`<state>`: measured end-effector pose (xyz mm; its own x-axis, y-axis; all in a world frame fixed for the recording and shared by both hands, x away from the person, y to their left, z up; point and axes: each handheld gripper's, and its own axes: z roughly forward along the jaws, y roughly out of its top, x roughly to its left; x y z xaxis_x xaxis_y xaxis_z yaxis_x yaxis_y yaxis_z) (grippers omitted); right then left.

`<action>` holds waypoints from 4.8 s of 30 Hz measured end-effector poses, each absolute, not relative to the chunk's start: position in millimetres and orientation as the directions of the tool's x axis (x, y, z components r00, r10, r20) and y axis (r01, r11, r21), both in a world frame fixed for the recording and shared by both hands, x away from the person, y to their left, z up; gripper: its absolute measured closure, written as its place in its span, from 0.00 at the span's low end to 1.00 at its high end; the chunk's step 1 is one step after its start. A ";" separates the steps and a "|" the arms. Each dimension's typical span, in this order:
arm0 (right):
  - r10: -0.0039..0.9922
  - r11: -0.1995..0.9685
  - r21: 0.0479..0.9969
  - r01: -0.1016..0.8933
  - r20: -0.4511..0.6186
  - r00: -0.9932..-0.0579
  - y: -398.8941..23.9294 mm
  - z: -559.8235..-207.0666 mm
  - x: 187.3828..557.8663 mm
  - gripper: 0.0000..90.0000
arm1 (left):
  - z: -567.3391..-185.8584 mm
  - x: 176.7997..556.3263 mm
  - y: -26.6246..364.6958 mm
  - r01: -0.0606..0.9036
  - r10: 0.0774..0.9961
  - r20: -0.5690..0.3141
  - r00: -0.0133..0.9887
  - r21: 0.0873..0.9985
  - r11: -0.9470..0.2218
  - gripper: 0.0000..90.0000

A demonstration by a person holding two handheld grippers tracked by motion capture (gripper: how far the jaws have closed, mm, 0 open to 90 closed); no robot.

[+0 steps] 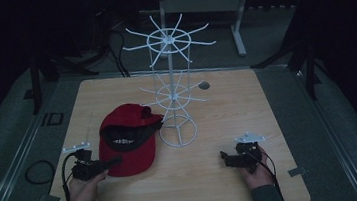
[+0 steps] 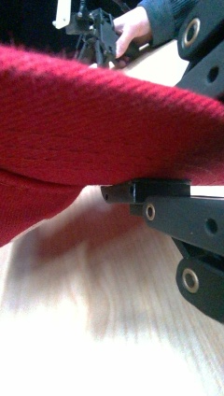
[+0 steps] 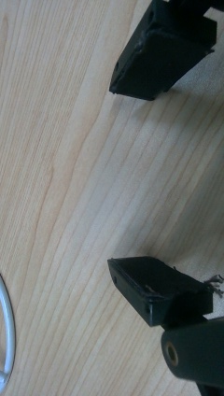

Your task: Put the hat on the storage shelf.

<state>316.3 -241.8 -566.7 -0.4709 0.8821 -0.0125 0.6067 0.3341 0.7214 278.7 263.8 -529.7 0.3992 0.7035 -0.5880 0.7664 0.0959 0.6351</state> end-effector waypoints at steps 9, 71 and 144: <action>0.882 0.333 0.722 0.607 -0.012 -0.471 -241.7 -566.7 316.5 0.15 | -515.4 278.7 268.0 0.722 0.733 -0.551 0.398 0.681 0.119 0.94; 0.883 0.332 0.723 0.606 -0.011 -0.470 -241.6 -566.8 316.8 0.15 | -439.6 291.3 274.4 0.524 0.804 -0.445 0.394 0.828 0.202 0.94; 0.883 0.331 0.724 0.606 -0.012 -0.469 -241.4 -566.7 317.5 0.15 | -381.7 297.7 282.8 0.350 0.819 -0.407 0.404 0.896 0.273 0.94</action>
